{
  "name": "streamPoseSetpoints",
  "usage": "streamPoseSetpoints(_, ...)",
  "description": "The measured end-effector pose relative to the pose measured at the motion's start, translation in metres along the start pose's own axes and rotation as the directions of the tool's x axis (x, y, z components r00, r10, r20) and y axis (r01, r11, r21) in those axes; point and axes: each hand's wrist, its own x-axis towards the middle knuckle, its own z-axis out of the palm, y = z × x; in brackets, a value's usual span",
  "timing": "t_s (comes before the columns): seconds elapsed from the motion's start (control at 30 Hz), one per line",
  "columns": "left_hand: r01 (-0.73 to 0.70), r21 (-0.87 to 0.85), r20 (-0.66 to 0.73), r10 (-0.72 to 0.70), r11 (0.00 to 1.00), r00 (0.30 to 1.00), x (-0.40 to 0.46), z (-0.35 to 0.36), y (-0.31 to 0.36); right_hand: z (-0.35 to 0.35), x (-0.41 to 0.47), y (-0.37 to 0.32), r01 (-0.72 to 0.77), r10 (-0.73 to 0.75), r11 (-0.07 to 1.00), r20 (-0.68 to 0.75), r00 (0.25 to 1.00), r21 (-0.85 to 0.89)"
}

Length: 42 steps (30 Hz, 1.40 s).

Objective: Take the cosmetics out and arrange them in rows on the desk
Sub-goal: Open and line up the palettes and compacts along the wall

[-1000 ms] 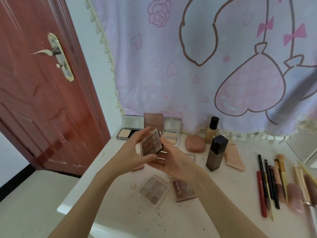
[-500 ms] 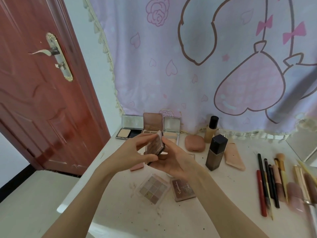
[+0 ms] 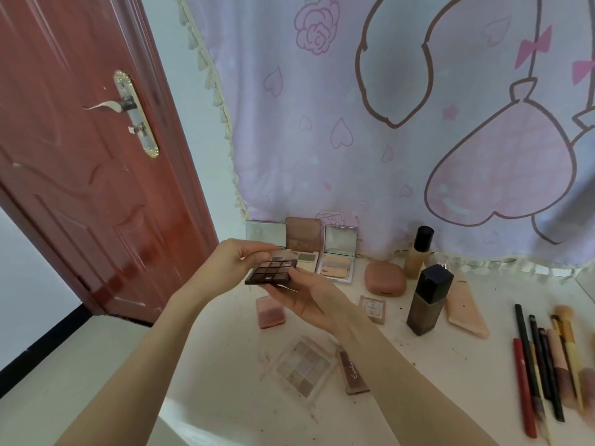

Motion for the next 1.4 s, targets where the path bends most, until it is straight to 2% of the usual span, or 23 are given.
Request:
streamPoseSetpoints(0.2, -0.029, 0.167, -0.093, 0.045, 0.986, 0.995, 0.014, -0.015, -0.019, 0.005, 0.028, 0.010, -0.069, 0.027, 0.937, -0.125, 0.992, -0.341)
streamPoseSetpoints(0.37, 0.034, 0.170, -0.092, -0.018, 0.985, 0.996, 0.025, -0.021, -0.039, 0.010, 0.038, 0.018, -0.114, 0.047, 0.898, -0.164, 0.985, -0.425)
streamPoseSetpoints(0.53, 0.062, 0.197, -0.100, -0.043, 0.978, 0.994, 0.029, -0.026, -0.058, 0.015, 0.055, 0.028, -0.130, -0.037, 0.804, -0.267, 0.963, -0.580)
streamPoseSetpoints(0.7, 0.121, 0.182, -0.110, -0.103, 0.976, 0.989, 0.035, -0.027, -0.077, 0.018, 0.075, 0.042, -0.141, -0.172, 0.615, -0.307, 0.936, -0.775)
streamPoseSetpoints(0.8, 0.143, 0.197, -0.101, -0.125, 0.970, 0.987, 0.043, -0.026, -0.085, 0.019, 0.076, 0.043, -0.127, -0.231, 0.391, -0.231, 0.945, -0.911)
streamPoseSetpoints(0.97, 0.142, 0.253, -0.125, -0.114, 0.957, 0.986, 0.055, -0.025, -0.089, 0.023, 0.086, 0.051, -0.168, -0.277, 0.175, -0.212, 0.937, -0.970)
streamPoseSetpoints(1.17, 0.149, 0.267, -0.102, -0.126, 0.952, 0.987, 0.061, -0.019, -0.095, 0.026, 0.091, 0.054, -0.244, -0.342, 0.024, -0.237, 0.909, -0.970)
streamPoseSetpoints(1.4, 0.132, 0.294, -0.087, -0.111, 0.947, 0.990, 0.061, -0.022, -0.096, 0.022, 0.091, 0.057, -0.205, -0.353, -0.159, -0.138, 0.925, -0.966)
